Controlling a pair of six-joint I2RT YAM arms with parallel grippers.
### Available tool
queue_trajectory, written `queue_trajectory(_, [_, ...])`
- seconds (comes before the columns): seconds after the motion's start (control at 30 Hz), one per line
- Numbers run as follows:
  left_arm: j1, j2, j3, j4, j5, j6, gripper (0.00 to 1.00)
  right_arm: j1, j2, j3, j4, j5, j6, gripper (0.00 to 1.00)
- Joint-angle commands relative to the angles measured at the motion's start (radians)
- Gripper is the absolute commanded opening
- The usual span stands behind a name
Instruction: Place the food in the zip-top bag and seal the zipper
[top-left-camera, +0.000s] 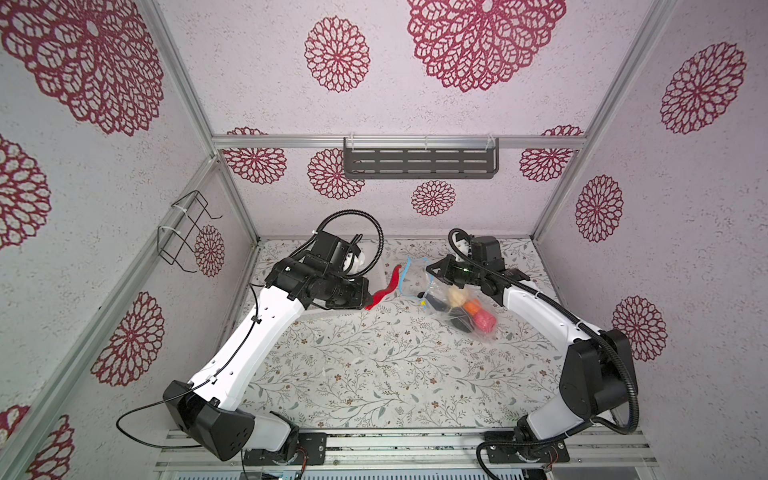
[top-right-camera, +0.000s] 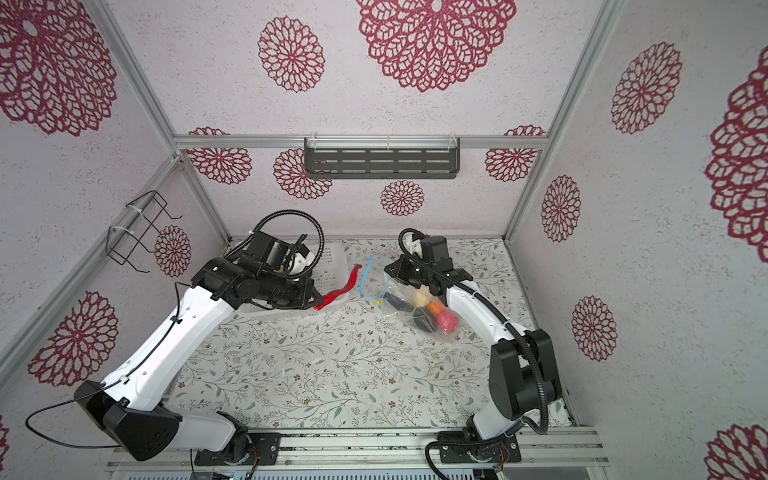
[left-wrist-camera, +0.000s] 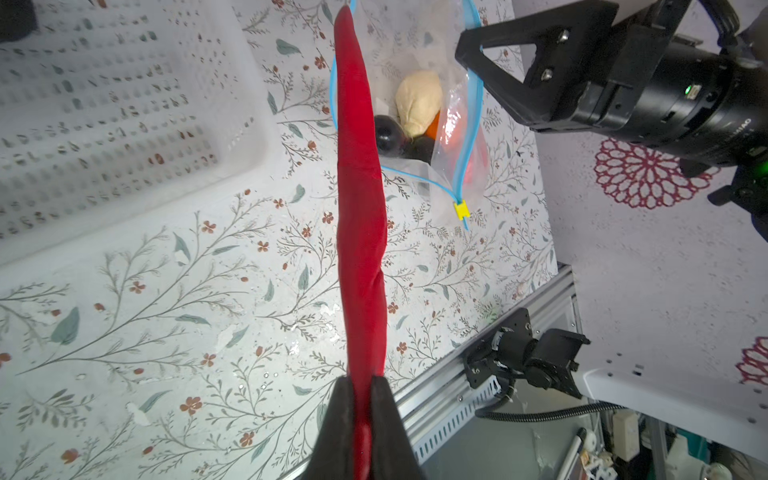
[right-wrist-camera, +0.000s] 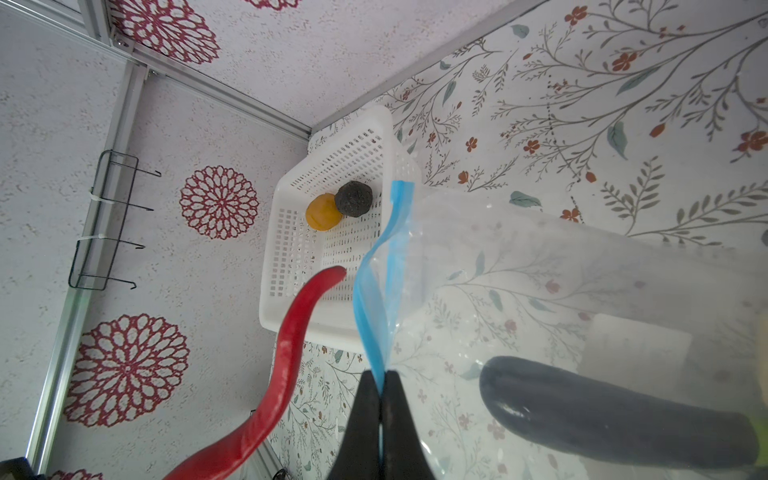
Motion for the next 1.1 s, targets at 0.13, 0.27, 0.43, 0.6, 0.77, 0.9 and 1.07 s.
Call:
queue_trajectory(0.13, [-0.015,0.021,0.012,0.012,0.098,0.059,0.02,0.004,-0.074,-0.016,0.006,-0.008,-0.056,0.00])
queue_trajectory(0.27, [-0.016,0.034,0.012,0.005,0.105,0.074,0.02,0.008,-0.072,-0.021,0.014,-0.020,-0.062,0.00])
queue_trajectory(0.43, [-0.016,0.075,0.032,0.012,0.110,0.080,0.02,0.018,-0.080,-0.024,0.016,-0.024,-0.074,0.00])
queue_trajectory(0.6, [-0.016,0.140,0.110,0.017,0.071,0.093,0.02,0.025,-0.087,-0.025,0.015,-0.024,-0.076,0.00])
queue_trajectory(0.77, [-0.017,0.226,0.177,0.071,0.069,0.108,0.03,0.030,-0.087,-0.028,0.020,-0.023,-0.069,0.00])
queue_trajectory(0.9, [-0.016,0.318,0.255,0.035,0.092,0.138,0.05,0.033,-0.092,-0.023,0.014,-0.022,-0.071,0.00])
queue_trajectory(1.07, [-0.018,0.394,0.336,0.021,0.103,0.159,0.05,0.034,-0.095,-0.028,0.019,-0.022,-0.068,0.00])
